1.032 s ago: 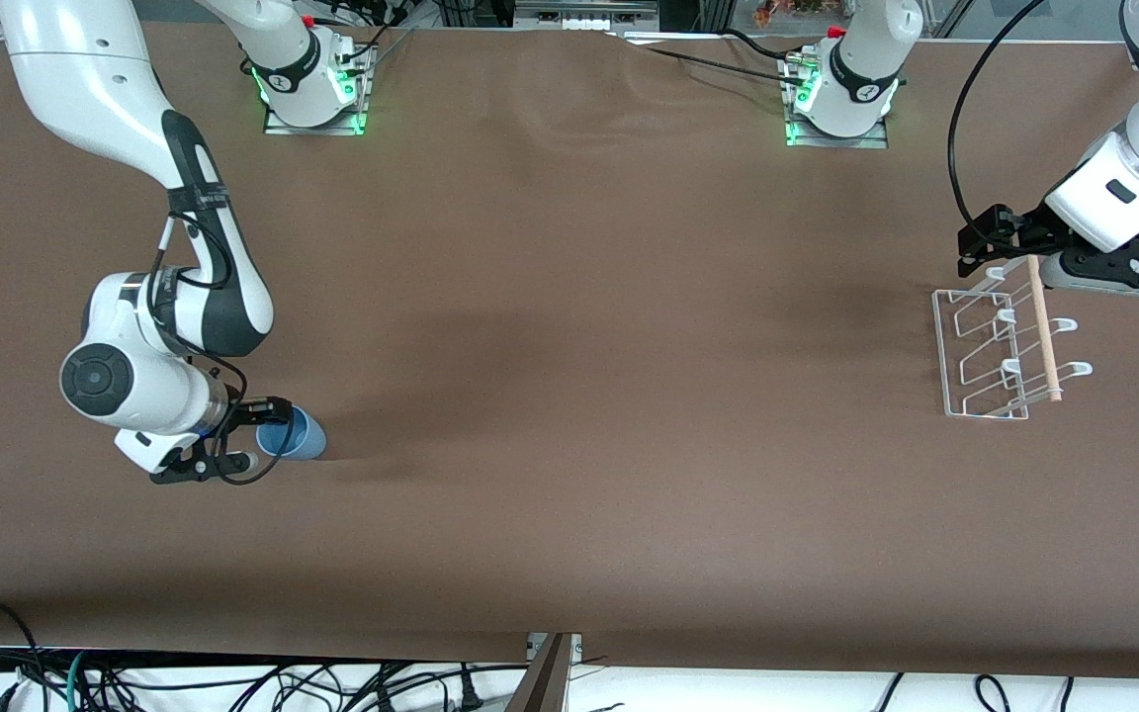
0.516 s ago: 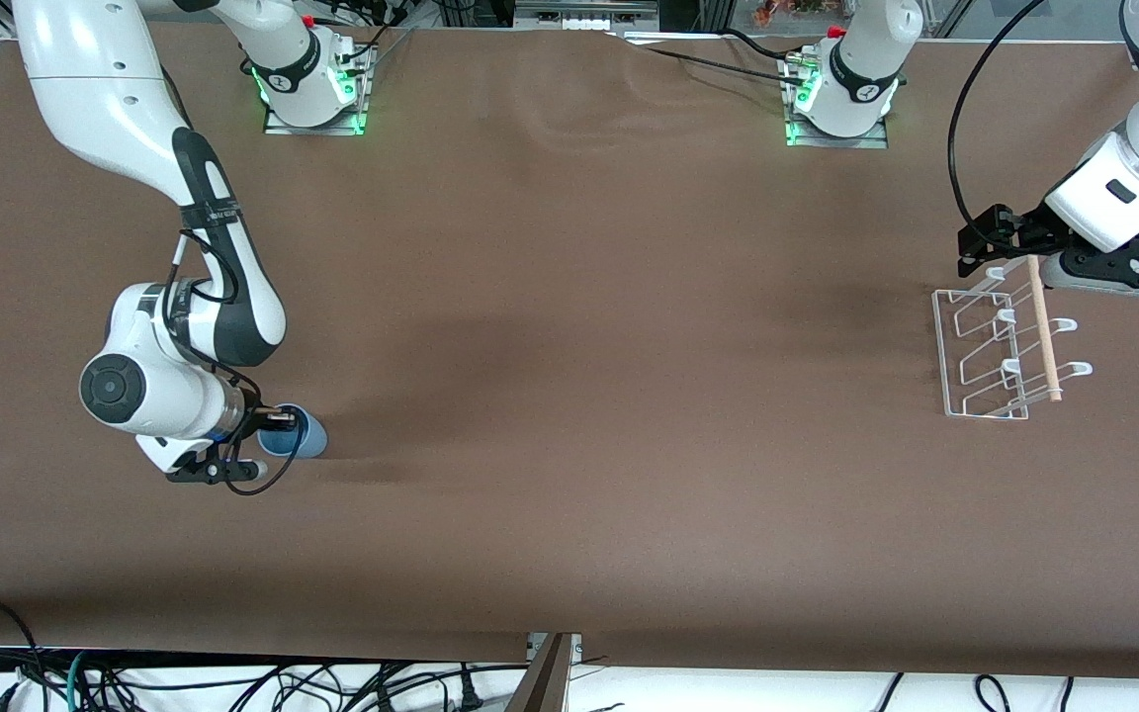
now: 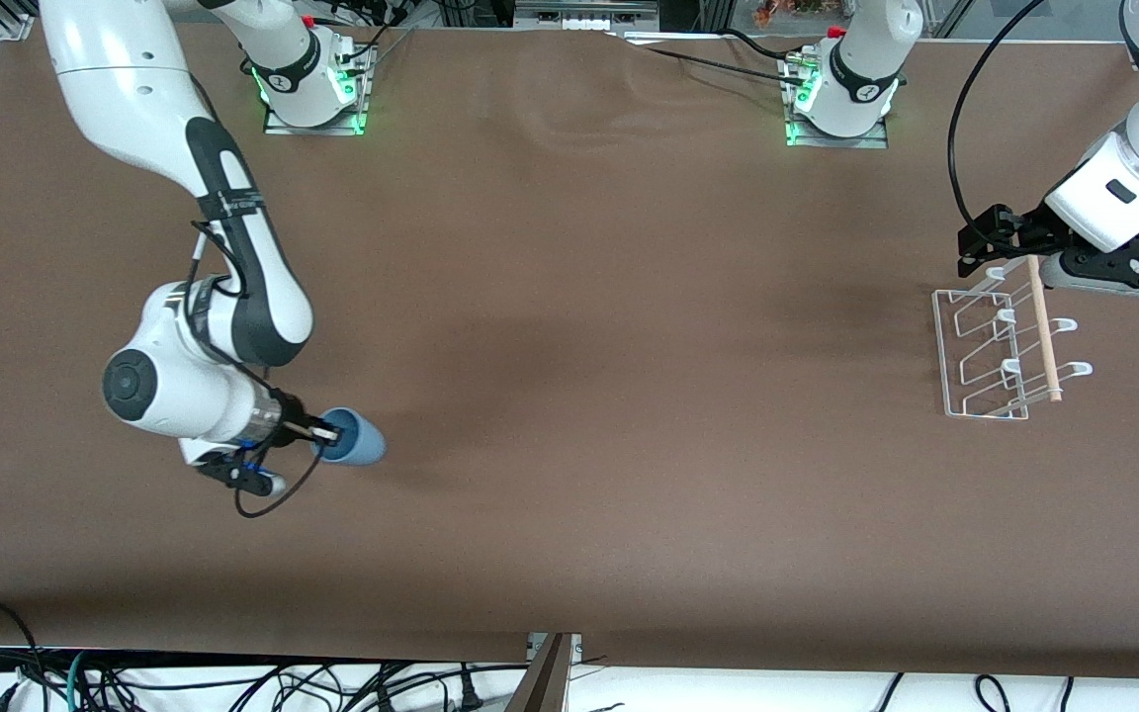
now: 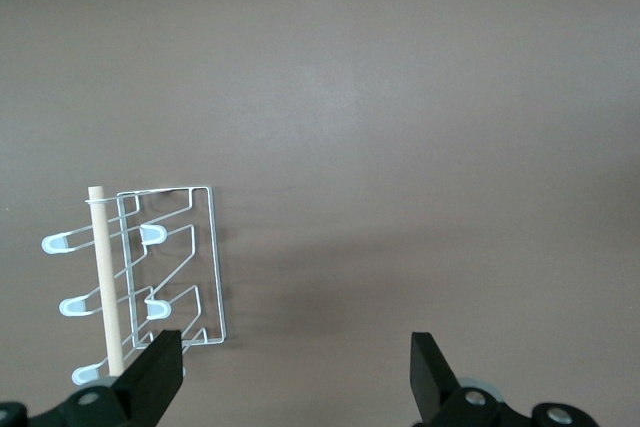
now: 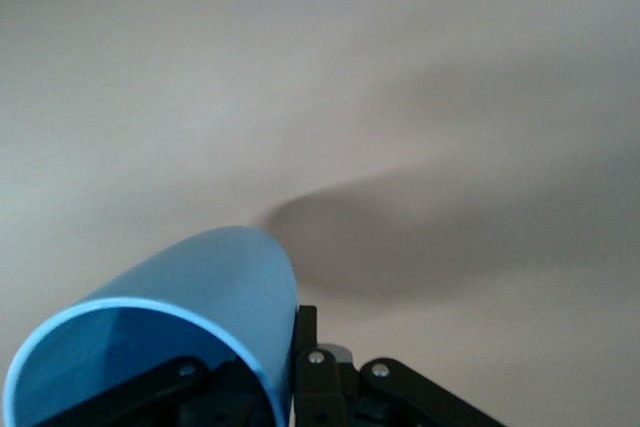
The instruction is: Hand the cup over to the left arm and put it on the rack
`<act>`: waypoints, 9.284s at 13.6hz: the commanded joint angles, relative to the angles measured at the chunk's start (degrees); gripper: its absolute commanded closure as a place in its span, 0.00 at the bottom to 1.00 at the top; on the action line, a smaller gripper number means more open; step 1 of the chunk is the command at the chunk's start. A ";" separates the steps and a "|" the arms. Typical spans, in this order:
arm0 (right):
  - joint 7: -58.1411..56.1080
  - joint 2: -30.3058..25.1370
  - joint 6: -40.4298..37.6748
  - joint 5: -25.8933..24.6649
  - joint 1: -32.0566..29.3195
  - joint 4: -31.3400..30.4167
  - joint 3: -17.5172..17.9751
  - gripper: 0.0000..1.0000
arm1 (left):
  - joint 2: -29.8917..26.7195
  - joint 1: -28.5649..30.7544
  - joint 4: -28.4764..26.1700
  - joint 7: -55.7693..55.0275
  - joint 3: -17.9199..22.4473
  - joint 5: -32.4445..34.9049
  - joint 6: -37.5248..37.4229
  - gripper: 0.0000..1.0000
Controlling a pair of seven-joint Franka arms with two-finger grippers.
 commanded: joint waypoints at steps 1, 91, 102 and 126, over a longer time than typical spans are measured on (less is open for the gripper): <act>16.34 0.48 -1.15 6.67 2.03 3.66 4.62 1.00 | 0.68 -0.24 1.17 0.18 0.06 -0.56 -0.21 0.00; -17.87 -38.92 -34.99 -23.46 -9.56 -9.01 0.86 0.02 | 33.54 0.82 -11.05 20.40 -8.82 58.51 -40.02 0.97; -22.18 -33.18 -38.50 -22.32 -10.88 -2.12 0.94 0.01 | 30.76 0.37 -7.73 19.17 -9.00 56.59 -40.03 0.00; -21.13 -31.86 -38.95 -22.50 -8.59 -2.21 1.03 0.01 | -1.09 1.70 -0.77 -3.60 -1.17 -2.05 0.76 0.00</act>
